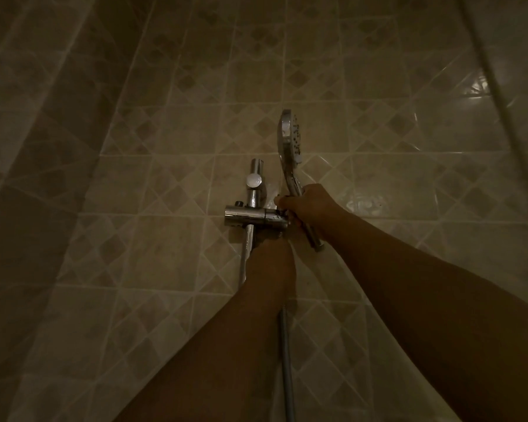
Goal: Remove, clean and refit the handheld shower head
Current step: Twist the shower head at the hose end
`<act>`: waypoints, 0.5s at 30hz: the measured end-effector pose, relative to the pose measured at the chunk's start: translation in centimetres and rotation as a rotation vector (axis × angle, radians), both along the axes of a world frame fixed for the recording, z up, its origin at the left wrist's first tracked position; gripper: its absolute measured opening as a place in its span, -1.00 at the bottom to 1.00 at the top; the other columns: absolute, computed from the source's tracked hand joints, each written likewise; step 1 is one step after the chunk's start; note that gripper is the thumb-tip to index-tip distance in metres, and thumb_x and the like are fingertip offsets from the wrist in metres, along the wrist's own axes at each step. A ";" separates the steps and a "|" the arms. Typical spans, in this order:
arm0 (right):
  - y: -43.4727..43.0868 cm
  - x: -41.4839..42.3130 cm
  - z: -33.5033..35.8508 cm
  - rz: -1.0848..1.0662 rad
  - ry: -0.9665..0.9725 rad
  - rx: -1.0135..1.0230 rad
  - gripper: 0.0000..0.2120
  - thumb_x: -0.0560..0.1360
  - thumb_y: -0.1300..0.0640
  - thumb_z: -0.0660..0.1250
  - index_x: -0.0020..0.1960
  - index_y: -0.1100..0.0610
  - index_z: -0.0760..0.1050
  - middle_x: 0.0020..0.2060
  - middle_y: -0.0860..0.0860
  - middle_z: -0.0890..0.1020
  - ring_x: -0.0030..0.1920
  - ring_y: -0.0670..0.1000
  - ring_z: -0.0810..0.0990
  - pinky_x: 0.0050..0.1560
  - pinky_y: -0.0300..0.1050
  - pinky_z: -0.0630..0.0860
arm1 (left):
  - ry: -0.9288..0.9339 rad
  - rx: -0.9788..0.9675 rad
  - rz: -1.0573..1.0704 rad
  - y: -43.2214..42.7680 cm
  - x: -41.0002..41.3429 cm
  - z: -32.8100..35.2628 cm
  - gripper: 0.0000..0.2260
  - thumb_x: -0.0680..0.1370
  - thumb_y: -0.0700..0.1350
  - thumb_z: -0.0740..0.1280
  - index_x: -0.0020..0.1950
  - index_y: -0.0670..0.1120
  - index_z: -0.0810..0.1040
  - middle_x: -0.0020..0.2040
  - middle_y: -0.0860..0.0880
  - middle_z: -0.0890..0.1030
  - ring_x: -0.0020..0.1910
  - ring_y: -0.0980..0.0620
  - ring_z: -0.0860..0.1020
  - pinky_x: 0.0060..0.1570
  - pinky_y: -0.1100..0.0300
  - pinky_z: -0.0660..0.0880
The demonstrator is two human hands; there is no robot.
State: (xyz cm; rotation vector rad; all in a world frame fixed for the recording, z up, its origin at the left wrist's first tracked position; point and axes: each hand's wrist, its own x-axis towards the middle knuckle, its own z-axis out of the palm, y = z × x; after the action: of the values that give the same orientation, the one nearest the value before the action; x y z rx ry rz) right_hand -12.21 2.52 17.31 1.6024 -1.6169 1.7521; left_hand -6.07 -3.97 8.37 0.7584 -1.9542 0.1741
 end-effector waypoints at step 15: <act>2.0 -3.0 -7.4 0.092 -0.333 0.052 -0.56 0.50 -0.06 0.41 0.06 0.35 0.53 -0.21 0.24 0.58 -0.22 0.17 0.58 -0.13 0.08 0.55 | 0.126 0.215 -0.434 1.0 0.4 -5.2 -0.72 0.62 0.01 0.25 -0.26 -0.06 0.42 -0.29 -0.03 0.51 -0.28 -0.05 0.55 -0.31 0.16 0.42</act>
State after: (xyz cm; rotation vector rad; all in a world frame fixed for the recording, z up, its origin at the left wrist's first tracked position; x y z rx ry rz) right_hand -15.22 4.52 9.90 1.4883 -1.7679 2.1349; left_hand -5.71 -2.97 3.15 0.4507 -1.9851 -0.3422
